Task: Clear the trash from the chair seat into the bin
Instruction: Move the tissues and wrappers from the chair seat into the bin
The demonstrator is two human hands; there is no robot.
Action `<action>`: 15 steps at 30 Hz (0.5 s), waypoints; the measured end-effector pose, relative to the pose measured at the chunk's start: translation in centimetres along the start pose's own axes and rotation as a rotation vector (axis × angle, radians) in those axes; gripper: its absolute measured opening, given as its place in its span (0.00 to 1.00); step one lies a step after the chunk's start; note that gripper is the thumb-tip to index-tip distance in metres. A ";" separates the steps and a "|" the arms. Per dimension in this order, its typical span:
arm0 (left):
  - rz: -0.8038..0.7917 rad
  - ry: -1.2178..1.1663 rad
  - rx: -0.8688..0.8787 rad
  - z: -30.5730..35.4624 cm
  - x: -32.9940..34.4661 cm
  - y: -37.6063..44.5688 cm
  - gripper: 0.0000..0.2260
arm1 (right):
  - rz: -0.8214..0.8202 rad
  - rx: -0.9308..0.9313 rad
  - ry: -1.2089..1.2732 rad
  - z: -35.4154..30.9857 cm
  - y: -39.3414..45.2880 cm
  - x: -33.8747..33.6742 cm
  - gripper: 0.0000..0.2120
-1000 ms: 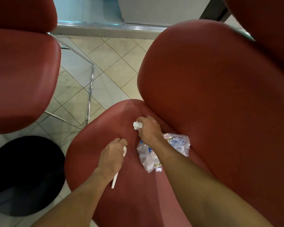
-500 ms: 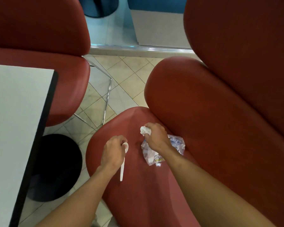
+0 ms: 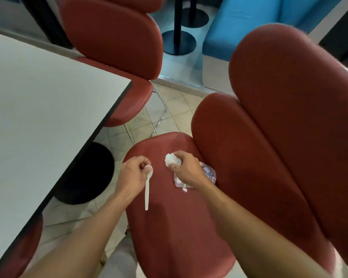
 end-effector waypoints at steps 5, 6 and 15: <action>0.087 -0.058 -0.057 -0.6 -4.1 -4.6 0.02 | -0.084 -0.045 0.008 -3.2 -3.6 2.7 0.12; 0.108 -0.067 -0.067 -1.0 -5.0 -5.4 0.02 | -0.100 -0.054 -0.004 -4.0 -4.3 3.6 0.13; 0.238 -0.116 -0.153 -8.4 -13.4 -13.7 0.02 | -0.212 -0.268 -0.165 -13.1 -11.0 13.1 0.16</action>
Point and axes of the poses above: each hand's wrist, its own y-axis towards the middle knuckle, its own x-axis out of the palm, z = x × y, the point moved 9 cm from there along y, towards the middle knuckle, and after that the axes turned 12 degrees about -y, right-handed, at the moved point
